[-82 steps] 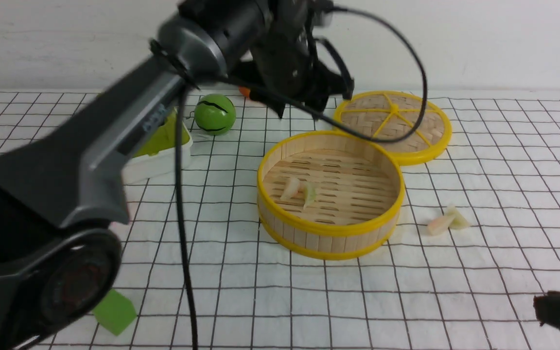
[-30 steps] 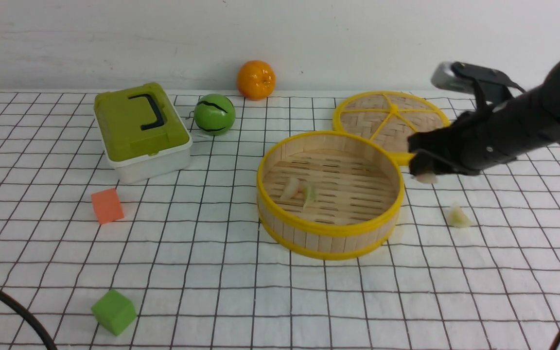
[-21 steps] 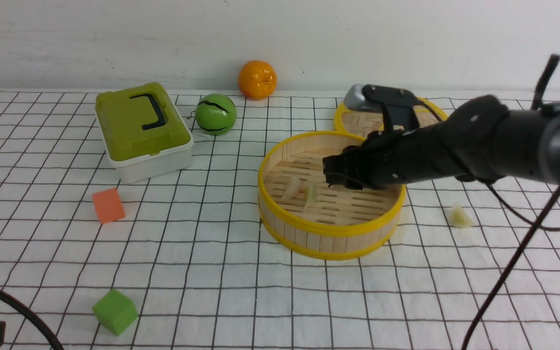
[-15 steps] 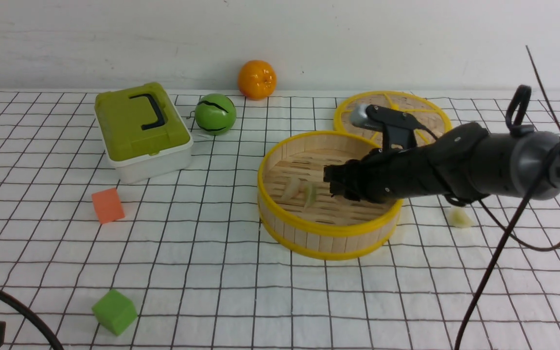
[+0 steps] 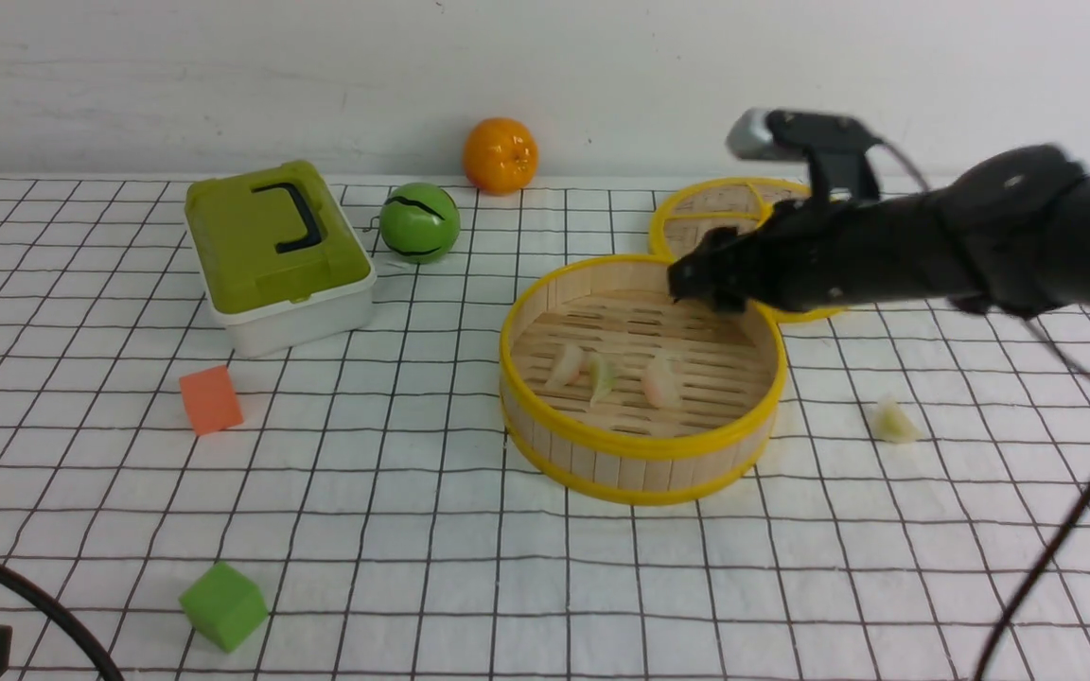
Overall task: Put the dumplings into the steamer on the table with the white tablecloth.
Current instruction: 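Reach for and grasp a dumpling lying on the table beside the steamer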
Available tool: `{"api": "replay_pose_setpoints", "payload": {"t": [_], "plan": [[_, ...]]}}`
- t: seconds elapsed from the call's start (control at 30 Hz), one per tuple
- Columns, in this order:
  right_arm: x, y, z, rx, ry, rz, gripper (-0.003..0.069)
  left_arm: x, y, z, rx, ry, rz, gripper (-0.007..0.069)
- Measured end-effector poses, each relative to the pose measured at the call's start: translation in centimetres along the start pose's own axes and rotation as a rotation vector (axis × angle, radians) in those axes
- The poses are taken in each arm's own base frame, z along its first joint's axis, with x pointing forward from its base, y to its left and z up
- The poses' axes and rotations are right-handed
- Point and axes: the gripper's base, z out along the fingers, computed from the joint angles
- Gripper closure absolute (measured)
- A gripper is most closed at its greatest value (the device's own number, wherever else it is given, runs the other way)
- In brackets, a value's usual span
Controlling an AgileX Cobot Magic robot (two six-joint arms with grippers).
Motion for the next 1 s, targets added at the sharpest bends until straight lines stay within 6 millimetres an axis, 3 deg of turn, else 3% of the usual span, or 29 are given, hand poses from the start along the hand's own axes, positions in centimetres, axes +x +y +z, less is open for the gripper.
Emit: {"api": "replay_pose_setpoints", "payload": {"t": [0.07,0.13,0.17,0.27,0.3,0.4,0.57,0.73,0.77,0.83,0.87,1.0], "plan": [[-1.5,-2.0,-2.8,0.038,-0.02,-0.059,0.0223,0.0,0.0,0.0,0.0,0.0,0.0,0.055],[-1.5,-2.9,-3.2,0.056,-0.008,-0.064,0.0222,0.0,0.0,0.0,0.0,0.0,0.0,0.055],[-1.2,-4.8,-3.6,0.095,0.027,-0.067,0.0223,0.0,0.0,0.0,0.0,-0.001,0.001,0.055],[0.3,-7.7,-2.9,0.148,0.117,-0.078,0.0223,-0.1,-0.1,0.0,0.006,-0.007,0.001,0.055],[0.3,-7.8,-3.0,0.151,0.12,-0.08,0.0223,-0.1,-0.1,0.0,0.006,-0.007,0.001,0.055],[2.9,-10.3,-0.9,0.184,0.238,-0.08,0.0228,-0.2,-0.1,0.0,0.015,-0.018,0.001,0.055],[5.9,-12.0,1.5,0.201,0.364,-0.094,0.0296,-0.2,-0.2,0.0,0.02,-0.023,0.001,0.0545],[5.9,-12.4,1.7,0.234,0.375,-0.081,0.0428,-0.2,-0.2,0.0,0.022,-0.026,0.001,0.054],[5.9,-12.6,1.7,0.245,0.384,-0.089,0.049,-0.2,-0.2,0.0,0.022,-0.026,0.001,0.0538],[6.0,-12.6,1.6,0.249,0.386,-0.092,0.0525,-0.2,-0.2,0.0,0.021,-0.026,0.001,0.0538],[5.9,-12.6,1.5,0.252,0.389,-0.1,0.0578,-0.2,-0.2,0.0,0.021,-0.026,0.001,0.0535],[5.6,-12.1,0.7,0.241,0.409,-0.116,0.0652,-0.2,-0.2,0.0,0.022,-0.027,0.001,0.0533]]}}
